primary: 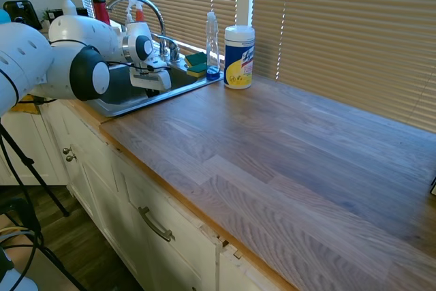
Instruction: Put the mug in the sink
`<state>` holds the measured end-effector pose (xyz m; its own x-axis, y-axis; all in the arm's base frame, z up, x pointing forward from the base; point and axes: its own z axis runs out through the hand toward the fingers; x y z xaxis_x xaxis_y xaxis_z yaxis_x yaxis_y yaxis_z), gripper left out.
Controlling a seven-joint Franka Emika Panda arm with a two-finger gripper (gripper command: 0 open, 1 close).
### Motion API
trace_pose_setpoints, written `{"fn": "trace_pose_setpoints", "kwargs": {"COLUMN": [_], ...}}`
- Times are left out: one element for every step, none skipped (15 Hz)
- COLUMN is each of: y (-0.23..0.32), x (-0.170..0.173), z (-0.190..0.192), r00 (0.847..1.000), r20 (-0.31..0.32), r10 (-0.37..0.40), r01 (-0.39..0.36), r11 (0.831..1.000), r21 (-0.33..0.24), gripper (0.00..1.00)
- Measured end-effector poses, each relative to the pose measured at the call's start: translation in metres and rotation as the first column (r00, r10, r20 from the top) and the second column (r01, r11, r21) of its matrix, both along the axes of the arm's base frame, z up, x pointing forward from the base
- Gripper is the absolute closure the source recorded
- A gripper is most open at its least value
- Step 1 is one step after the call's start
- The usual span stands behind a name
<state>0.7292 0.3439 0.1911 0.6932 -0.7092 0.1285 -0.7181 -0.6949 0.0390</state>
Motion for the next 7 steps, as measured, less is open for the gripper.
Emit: {"fn": "trace_pose_setpoints", "kwargs": {"y": [0.0, 0.0, 0.001, 0.001, 0.001, 0.002, 0.003], "x": [0.0, 0.001, 0.002, 0.003, 0.005, 0.005, 0.004], "z": [0.001, 0.003, 0.007, 0.015, 0.026, 0.039, 0.056], "r00": [1.0, 1.0, 1.0, 1.0, 0.999, 0.999, 0.999], "r20": [0.002, 0.005, 0.013, 0.024, 0.035, 0.036, 0.04], "r10": [0.0, 0.0, 0.0, 0.001, 0.001, 0.001, 0.001], "r01": [0.0, 0.0, 0.0, -0.001, -0.002, -0.001, 0.0], "r11": [1.0, 1.0, 1.0, 1.0, 1.0, 1.0, 1.0], "r21": [0.0, 0.001, 0.002, 0.005, 0.007, 0.004, -0.005], "gripper": [0.0, 0.0, 0.0, 0.0, 0.0, 0.0, 0.0]}}
